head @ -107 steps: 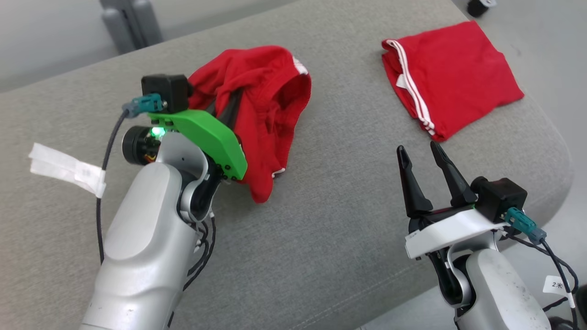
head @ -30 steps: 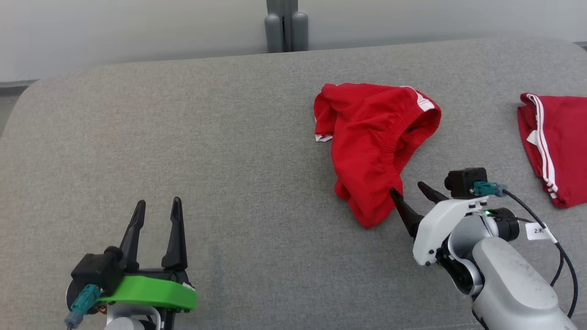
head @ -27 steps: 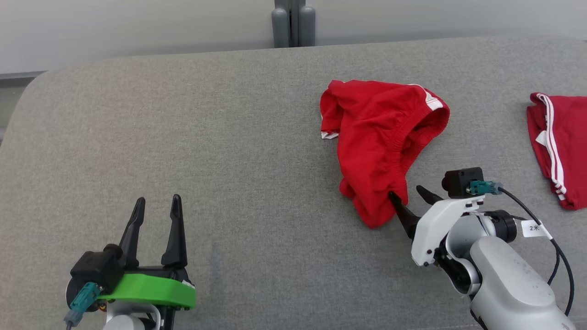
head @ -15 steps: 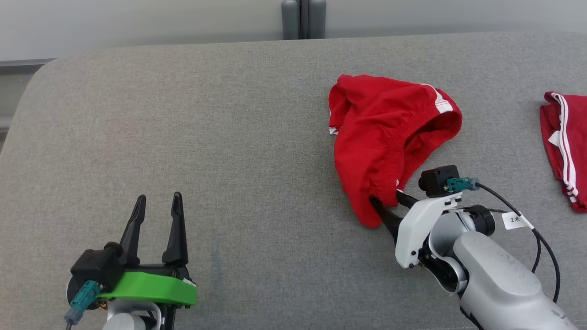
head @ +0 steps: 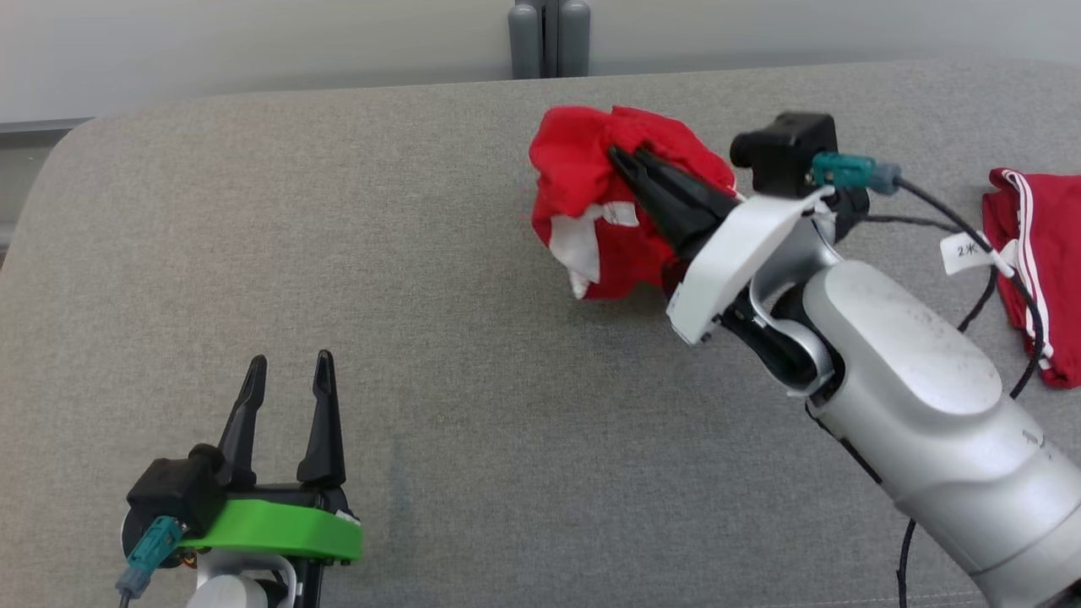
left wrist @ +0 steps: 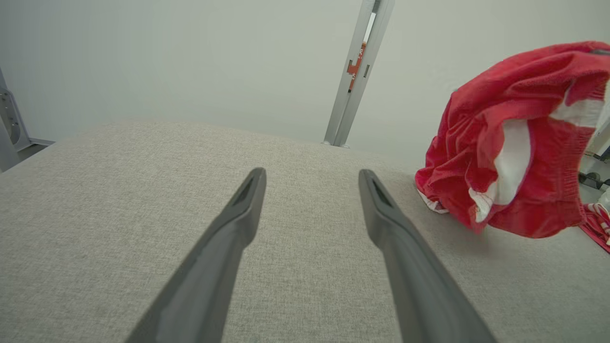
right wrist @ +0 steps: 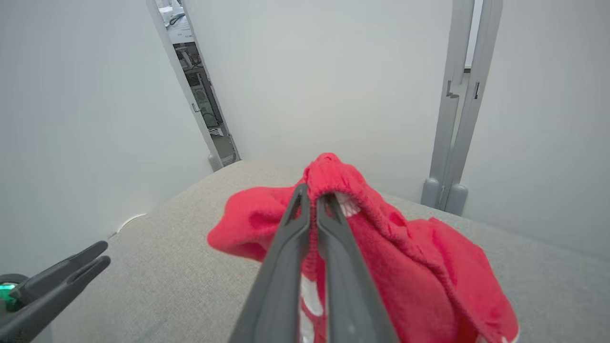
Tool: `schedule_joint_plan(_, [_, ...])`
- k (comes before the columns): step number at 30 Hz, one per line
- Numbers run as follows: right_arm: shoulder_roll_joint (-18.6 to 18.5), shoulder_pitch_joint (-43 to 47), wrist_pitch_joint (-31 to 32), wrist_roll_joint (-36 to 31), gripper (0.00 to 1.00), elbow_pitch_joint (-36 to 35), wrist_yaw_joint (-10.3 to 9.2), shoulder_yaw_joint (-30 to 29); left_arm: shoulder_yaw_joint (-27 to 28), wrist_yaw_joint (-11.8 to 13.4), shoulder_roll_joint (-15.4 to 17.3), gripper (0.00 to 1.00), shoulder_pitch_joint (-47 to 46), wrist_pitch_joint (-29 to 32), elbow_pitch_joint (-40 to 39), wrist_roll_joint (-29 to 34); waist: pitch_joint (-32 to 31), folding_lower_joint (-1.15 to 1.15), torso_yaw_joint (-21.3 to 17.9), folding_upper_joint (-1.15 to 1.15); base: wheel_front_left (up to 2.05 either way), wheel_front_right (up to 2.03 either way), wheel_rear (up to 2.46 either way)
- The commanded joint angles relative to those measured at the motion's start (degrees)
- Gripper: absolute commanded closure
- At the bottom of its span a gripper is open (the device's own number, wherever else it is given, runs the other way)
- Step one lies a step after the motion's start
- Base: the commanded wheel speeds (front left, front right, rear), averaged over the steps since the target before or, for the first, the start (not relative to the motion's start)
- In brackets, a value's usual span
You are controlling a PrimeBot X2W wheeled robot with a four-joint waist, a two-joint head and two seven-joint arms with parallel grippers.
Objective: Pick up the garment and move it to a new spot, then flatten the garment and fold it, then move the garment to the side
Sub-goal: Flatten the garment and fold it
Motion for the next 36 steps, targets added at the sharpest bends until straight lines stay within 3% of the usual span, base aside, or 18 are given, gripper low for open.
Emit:
schedule_joint_plan(1, [0.5, -2.1, -0.6, 1.0, 1.00, -0.8, 0.02, 0.5, -0.2, -0.1, 0.1, 0.00, -0.8, -0.2, -0.2, 0.5, 0.1, 0.00, 0.2, 0.00, 0.00, 0.00, 0.00])
schedule_joint_plan(7, [1.4, -10.4, -5.9, 6.0, 1.00, -3.9, 0.02, 2.7, -1.4, -0.1, 0.2, 0.00, -1.4, -0.2, -0.1, 0.3, 0.2, 0.00, 1.2, 0.00, 0.00, 0.00, 0.00])
schedule_joint_plan(12, [-2.6, -10.3, -8.8, 11.3, 1.00, -3.3, 0.01, 3.0, -1.9, -0.1, 0.6, 0.00, -1.2, -0.2, -0.3, 0.2, 0.1, 0.00, 2.0, 0.00, 0.00, 0.00, 0.00])
schedule_joint_plan(16, [-8.0, -6.0, -7.0, 10.5, 1.00, 4.6, 0.01, 1.8, -2.1, -0.2, 0.7, 0.00, -0.9, -0.2, -0.3, 0.4, 0.3, 0.00, 2.2, 0.00, 0.00, 0.00, 0.00])
schedule_joint_plan(21, [-11.4, 0.4, -2.3, 8.8, 1.00, 16.2, 0.02, 0.5, -2.4, -0.1, 0.7, 0.00, -1.1, -0.2, -0.4, 0.1, 1.1, 0.00, 2.0, 0.00, 0.00, 0.00, 0.00])
schedule_joint_plan(26, [-10.7, 3.5, -3.6, 7.2, 1.00, 24.3, 0.02, -3.3, -2.4, -0.1, 0.9, 0.00, -1.8, -0.2, -0.5, 0.1, 2.3, 0.00, 1.0, 0.00, 0.00, 0.00, 0.00])
schedule_joint_plan(27, [-10.5, 3.6, -4.1, 6.4, 0.82, 26.2, 0.02, -4.1, -2.4, -0.1, 0.9, 0.00, -2.0, -0.2, -0.5, 0.1, 2.4, 0.00, 0.8, 0.00, 0.00, 0.00, 0.00])
schedule_joint_plan(28, [-10.3, 3.5, -4.4, 5.7, 0.34, 27.9, 0.01, -4.9, -2.4, -0.1, 0.9, 0.00, -2.2, -0.2, -0.5, 0.2, 2.6, 0.00, 0.7, 0.00, 0.00, 0.00, 0.00])
schedule_joint_plan(29, [-10.3, 3.1, -5.2, 4.3, 0.00, 30.0, 0.01, -5.7, -2.5, -0.1, 0.9, 0.00, -2.3, -0.2, -0.5, 0.3, 2.7, 0.00, 0.6, 0.00, 0.00, 0.00, 0.00])
schedule_joint_plan(36, [-7.5, 1.7, -12.1, -2.5, 0.00, 38.2, 0.01, -11.0, -2.6, -0.1, 1.2, 0.00, -2.6, -0.2, 0.0, 0.6, 2.1, 0.00, -0.4, 0.00, 0.00, 0.00, 0.00])
